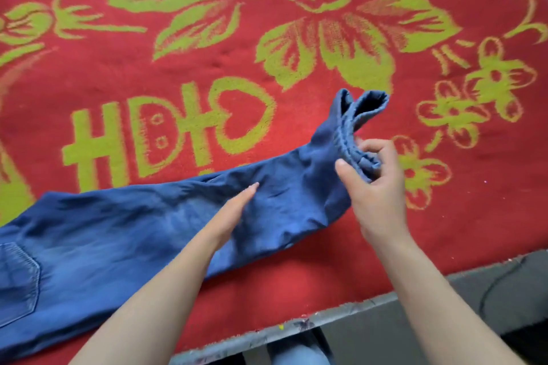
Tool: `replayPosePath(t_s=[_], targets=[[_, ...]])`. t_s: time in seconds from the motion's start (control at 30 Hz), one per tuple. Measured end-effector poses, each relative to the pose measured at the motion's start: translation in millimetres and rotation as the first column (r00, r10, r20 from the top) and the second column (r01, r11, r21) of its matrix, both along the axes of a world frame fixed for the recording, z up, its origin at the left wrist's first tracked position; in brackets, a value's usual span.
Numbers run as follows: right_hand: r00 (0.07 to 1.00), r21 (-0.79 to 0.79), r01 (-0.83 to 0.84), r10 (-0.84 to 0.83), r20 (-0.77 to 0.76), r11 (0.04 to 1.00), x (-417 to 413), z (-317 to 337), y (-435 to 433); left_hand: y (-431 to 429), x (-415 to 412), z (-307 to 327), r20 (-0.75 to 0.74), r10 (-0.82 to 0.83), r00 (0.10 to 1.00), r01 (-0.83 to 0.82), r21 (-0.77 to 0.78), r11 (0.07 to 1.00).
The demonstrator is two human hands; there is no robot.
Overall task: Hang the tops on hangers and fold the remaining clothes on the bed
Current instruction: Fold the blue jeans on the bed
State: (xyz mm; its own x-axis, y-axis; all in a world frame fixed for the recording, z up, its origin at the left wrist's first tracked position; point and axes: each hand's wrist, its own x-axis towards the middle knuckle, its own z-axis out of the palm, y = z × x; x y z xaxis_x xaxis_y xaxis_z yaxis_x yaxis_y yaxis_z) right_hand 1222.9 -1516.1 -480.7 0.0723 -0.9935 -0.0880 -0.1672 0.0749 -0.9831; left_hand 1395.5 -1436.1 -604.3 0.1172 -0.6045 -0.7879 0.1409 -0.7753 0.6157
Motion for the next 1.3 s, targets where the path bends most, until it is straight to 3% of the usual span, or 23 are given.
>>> replayPosePath(t_s=[0.07, 0.13, 0.17, 0.2, 0.23, 0.3, 0.4, 0.53, 0.6, 0.63, 0.73, 0.77, 0.87, 0.93, 0.97, 1.03, 1.1, 1.13, 1.2, 1.3], targets=[[0.977, -0.018, -0.214, 0.213, -0.01, 0.977, 38.6, -8.2, 29.9, 1.2, 18.9, 14.6, -0.241, 0.325, 0.915, -0.324, 0.043, 0.945], [0.913, -0.024, -0.386, 0.378, -0.156, 0.922, 72.7, -33.1, 59.8, 13.4, 43.6, 13.4, -0.545, 0.413, 0.73, -0.477, 0.028, 0.879], [0.835, 0.001, -0.49, 0.47, -0.285, 0.871, 86.7, -49.7, 75.8, 18.0, 52.7, 18.9, -0.669, 0.412, 0.618, -0.54, 0.018, 0.841], [0.708, 0.085, -0.608, 0.588, -0.392, 0.789, 96.4, -65.6, 90.0, 22.2, 58.7, 20.5, -0.713, 0.4, 0.575, -0.565, 0.006, 0.825], [0.547, 0.223, -0.698, 0.707, -0.448, 0.681, 102.0, -78.6, 100.8, 25.3, 61.3, 21.1, -0.659, 0.43, 0.617, -0.563, 0.012, 0.826], [0.318, 0.399, -0.753, 0.82, -0.476, 0.523, 103.0, -96.1, 111.9, 37.9, 60.0, 10.1, -0.348, 0.49, 0.799, -0.527, -0.012, 0.85], [0.328, 0.342, -0.764, 0.785, -0.525, 0.548, 86.0, -106.9, 107.8, 47.9, 53.3, -5.9, 0.031, 0.463, 0.886, -0.451, -0.175, 0.875], [0.46, -0.061, -0.716, 0.405, -0.79, 0.696, 49.4, -124.2, 99.1, 51.2, 41.4, -6.3, 0.159, 0.546, 0.822, -0.491, -0.285, 0.823], [0.413, -0.054, -0.65, 0.292, -0.863, 0.758, 28.1, -135.0, 87.1, 49.2, 41.7, -2.9, 0.172, 0.628, 0.759, -0.574, -0.279, 0.77], [0.345, -0.011, -0.645, 0.279, -0.896, 0.764, 18.5, -137.6, 80.4, 47.4, 43.5, -1.2, 0.169, 0.662, 0.73, -0.612, -0.27, 0.743], [0.093, 0.182, -0.759, 0.382, -0.92, 0.625, -2.5, -149.6, 75.3, 41.3, 48.3, 1.5, 0.255, 0.668, 0.699, -0.613, -0.267, 0.744], [0.059, 0.214, -0.778, 0.407, -0.911, 0.591, -5.8, -154.9, 75.9, 38.7, 48.9, 1.8, 0.277, 0.658, 0.7, -0.607, -0.253, 0.753], [0.141, 0.139, -0.766, 0.374, -0.917, 0.628, -4.8, -163.6, 71.8, 29.6, 53.8, 0.6, 0.257, 0.667, 0.699, -0.66, -0.127, 0.74], [0.226, 0.048, -0.775, 0.348, -0.91, 0.63, -2.4, -165.7, 69.4, 21.7, 59.3, 0.7, 0.323, 0.677, 0.661, -0.668, -0.159, 0.727], [0.256, 0.011, -0.783, 0.34, -0.905, 0.622, -2.5, -165.7, 68.7, 15.3, 60.4, 3.3, 0.446, 0.624, 0.641, -0.589, -0.236, 0.773], [0.293, -0.068, -0.797, 0.286, -0.912, 0.6, -5.7, -164.1, 70.6, -4.9, 54.9, 15.6, 0.729, 0.37, 0.576, -0.228, -0.291, 0.929], [0.318, -0.127, -0.812, 0.25, -0.915, 0.57, -10.0, -160.2, 72.8, -37.4, 39.0, 22.9, 0.856, -0.047, 0.515, 0.237, -0.09, 0.967], [0.331, -0.146, -0.813, 0.241, -0.912, 0.564, -11.6, -158.9, 73.8, -54.6, 28.9, 22.0, 0.843, -0.271, 0.464, 0.414, 0.063, 0.908], [0.368, -0.194, -0.802, 0.212, -0.905, 0.565, -12.7, -157.6, 77.7, -84.1, 9.9, 17.5, 0.704, -0.579, 0.412, 0.569, 0.299, 0.767], [0.39, -0.2, -0.786, 0.218, -0.895, 0.585, -6.2, -153.1, 83.9, -100.9, -3.3, -5.2, 0.569, -0.649, 0.505, 0.574, 0.341, 0.745]])
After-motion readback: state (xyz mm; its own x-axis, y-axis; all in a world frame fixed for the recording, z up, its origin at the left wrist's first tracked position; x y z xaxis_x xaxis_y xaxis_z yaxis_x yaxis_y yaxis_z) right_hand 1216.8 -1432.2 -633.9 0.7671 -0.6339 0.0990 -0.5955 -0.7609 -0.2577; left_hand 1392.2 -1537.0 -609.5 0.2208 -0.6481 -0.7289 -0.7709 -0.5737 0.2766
